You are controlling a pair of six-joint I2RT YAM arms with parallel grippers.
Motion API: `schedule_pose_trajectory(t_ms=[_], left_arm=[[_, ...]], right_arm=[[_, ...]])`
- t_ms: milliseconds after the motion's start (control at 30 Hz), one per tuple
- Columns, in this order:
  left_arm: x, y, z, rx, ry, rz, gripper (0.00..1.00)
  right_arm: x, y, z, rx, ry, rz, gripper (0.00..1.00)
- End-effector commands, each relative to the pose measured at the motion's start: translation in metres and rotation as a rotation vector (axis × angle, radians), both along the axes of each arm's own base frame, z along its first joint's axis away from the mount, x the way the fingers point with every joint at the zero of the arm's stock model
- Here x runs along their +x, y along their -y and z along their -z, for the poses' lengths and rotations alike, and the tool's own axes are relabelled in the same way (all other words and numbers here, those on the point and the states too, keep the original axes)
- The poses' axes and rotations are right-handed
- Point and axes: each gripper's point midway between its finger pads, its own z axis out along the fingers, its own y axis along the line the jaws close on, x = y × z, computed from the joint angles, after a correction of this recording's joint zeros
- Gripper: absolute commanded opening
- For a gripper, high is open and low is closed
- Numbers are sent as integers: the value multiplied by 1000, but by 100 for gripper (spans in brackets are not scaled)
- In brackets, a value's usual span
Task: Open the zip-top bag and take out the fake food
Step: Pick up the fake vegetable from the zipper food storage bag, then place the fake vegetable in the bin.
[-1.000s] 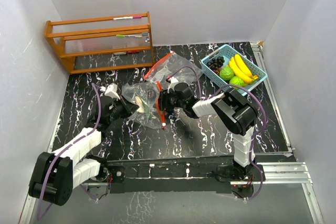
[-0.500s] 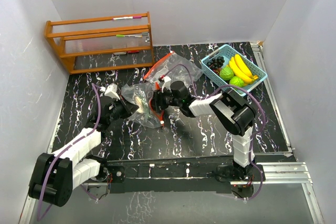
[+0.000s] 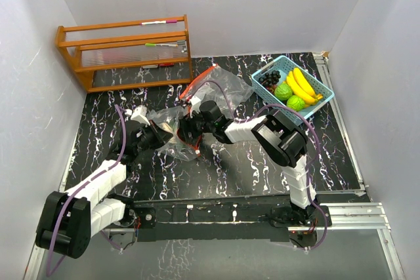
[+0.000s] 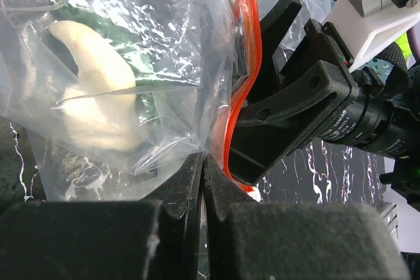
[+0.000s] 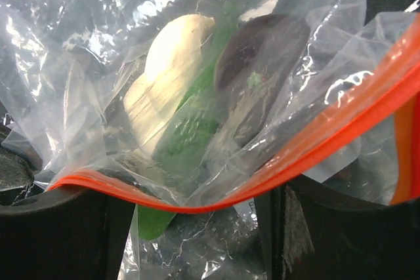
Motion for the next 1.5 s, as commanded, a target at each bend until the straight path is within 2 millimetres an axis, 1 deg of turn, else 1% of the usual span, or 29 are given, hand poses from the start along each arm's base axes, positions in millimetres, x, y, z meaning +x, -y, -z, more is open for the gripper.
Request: schedule_pose_trajectory(t_ms=[0, 100, 167, 233, 333, 367, 433, 500, 600, 700, 767, 800, 867, 900, 1000, 1067, 1100, 1133, 1200, 1300, 1367, 1467], left_arm=[[4, 3, -11, -10, 29, 11, 0], [6, 4, -14, -19, 37, 9, 0], [7, 4, -15, -21, 37, 7, 0], [7, 4, -14, -22, 37, 7, 0], [3, 3, -12, -24, 30, 7, 0], [1, 2, -13, -23, 33, 4, 0], [-1, -1, -12, -12, 32, -6, 0], [-2, -4, -10, -3, 31, -16, 0], [-1, -3, -9, -4, 28, -13, 0], [1, -2, -8, -1, 26, -6, 0], [2, -2, -8, 0, 27, -8, 0], [2, -2, -7, 0, 27, -7, 0], [3, -1, -6, -2, 27, -4, 0], [3, -1, -6, -2, 25, -1, 0], [4, 1, -4, -7, 23, 4, 0], [5, 2, -2, -10, 18, 7, 0], [5, 2, -2, -12, 17, 9, 0], [6, 3, -2, -16, 16, 14, 0], [7, 5, -1, -20, 14, 18, 0], [8, 6, -2, -24, 16, 23, 0], [9, 6, -3, -24, 17, 24, 0], [10, 7, -4, -26, 20, 26, 0]], right_arm=[[-2, -3, 2, -29, 31, -12, 67], [-6, -11, -13, 9, 40, -50, 64], [-9, -16, -14, 9, 40, -67, 62], [-8, -16, -8, -19, 38, -59, 57], [-7, -9, 7, -61, 4, -14, 49], [-6, -6, 6, -61, 2, 3, 46], [-6, -1, -2, -45, 16, 32, 38], [-1, 4, -11, -50, 32, 69, 35], [11, 20, -26, -51, 41, 129, 31], [24, 47, -45, -16, 30, 188, 29], [33, 70, -58, 4, 37, 227, 29], [38, 86, -64, 10, 41, 257, 28], [44, 111, -71, 12, 56, 296, 28], [47, 124, -81, 16, 83, 318, 27], [58, 167, -91, -9, 160, 422, 25], [66, 194, -98, -11, 180, 480, 25], [71, 207, -103, -7, 188, 510, 25], [76, 224, -111, 0, 202, 551, 25], [83, 246, -126, 12, 234, 601, 25], [92, 270, -144, 10, 271, 661, 25], [97, 286, -149, -8, 275, 718, 25], [105, 310, -152, -7, 249, 810, 25]])
